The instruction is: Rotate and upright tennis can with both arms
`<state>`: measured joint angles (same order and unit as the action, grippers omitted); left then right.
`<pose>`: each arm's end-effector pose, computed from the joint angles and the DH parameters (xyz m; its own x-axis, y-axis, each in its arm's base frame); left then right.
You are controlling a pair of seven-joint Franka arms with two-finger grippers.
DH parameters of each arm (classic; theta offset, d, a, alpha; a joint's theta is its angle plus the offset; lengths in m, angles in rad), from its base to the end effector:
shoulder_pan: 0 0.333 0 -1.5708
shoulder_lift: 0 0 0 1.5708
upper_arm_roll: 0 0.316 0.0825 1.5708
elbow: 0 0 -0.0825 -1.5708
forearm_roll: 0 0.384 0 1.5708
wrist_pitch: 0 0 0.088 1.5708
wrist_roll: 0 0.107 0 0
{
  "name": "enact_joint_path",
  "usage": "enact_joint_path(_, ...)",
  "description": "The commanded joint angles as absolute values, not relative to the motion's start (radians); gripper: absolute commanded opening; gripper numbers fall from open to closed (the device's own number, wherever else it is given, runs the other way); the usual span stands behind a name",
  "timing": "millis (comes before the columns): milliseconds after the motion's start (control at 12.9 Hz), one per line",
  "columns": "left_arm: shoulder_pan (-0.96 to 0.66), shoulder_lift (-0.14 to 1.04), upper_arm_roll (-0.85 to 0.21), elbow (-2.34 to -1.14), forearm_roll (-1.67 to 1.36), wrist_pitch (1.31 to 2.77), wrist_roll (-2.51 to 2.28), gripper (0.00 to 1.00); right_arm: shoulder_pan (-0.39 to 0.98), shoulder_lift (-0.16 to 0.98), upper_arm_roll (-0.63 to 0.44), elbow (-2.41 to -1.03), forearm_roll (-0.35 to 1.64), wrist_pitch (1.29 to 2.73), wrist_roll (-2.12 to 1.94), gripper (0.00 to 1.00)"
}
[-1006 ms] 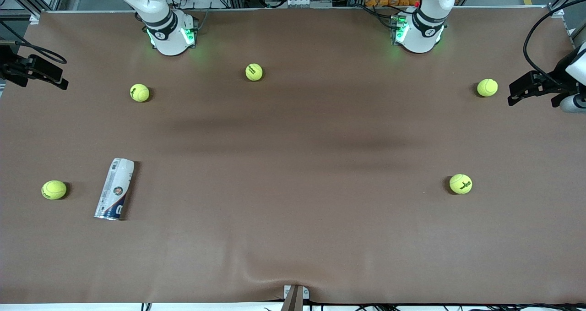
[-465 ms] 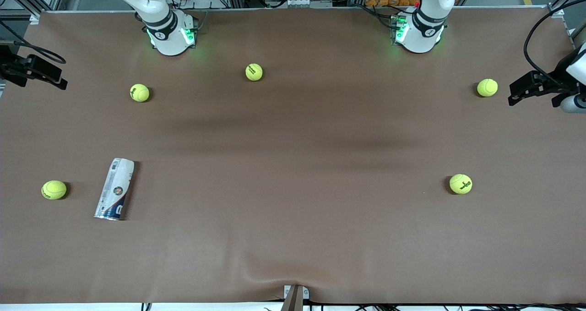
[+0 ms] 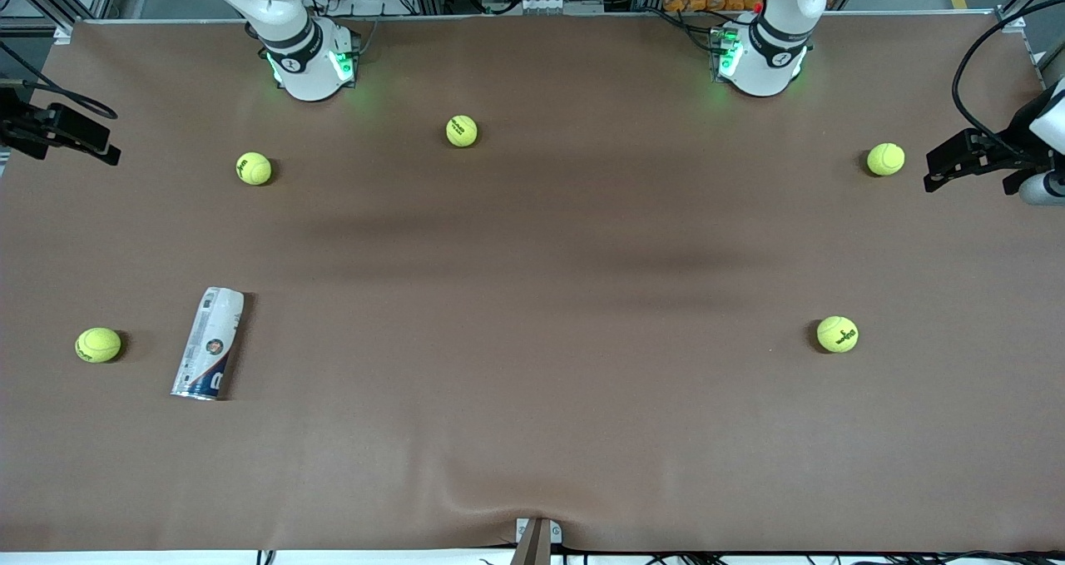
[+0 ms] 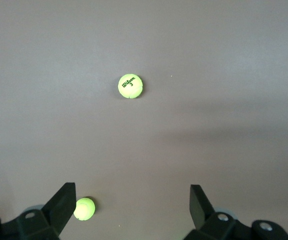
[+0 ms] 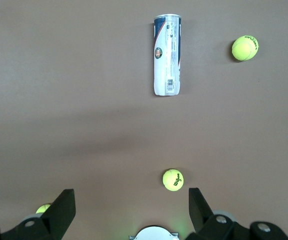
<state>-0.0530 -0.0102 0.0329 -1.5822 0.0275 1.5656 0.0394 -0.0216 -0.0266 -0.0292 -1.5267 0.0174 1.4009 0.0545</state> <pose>0.5506 -0.0080 0.6243 0.9982 -0.0593 -0.0075 -0.0595 -0.9979 -0.0269 0.5277 -0.0250 0.6453 0.9898 -0.1018 -0.0999 -0.1036 -0.9945 -0.0127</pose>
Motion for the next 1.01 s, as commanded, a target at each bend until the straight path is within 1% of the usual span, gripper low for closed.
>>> enact_joint_path(0, -0.048, -0.008, 0.034, -1.571, 0.025, 1.549, 0.064, 1.0, -0.034, 0.003, -0.02, -1.531, 0.02, 1.422, 0.043, 1.0)
enact_joint_path(387, -0.046, -0.008, 0.034, -1.571, 0.025, 1.549, 0.064, 1.0, -0.038, 0.155, -0.02, -1.531, -0.014, 1.514, 0.043, 1.0)
enact_joint_path(929, -0.043, -0.008, 0.034, -1.571, 0.025, 1.549, 0.066, 1.0, -0.066, 0.411, -0.02, -1.529, -0.067, 1.721, 0.038, 1.0)
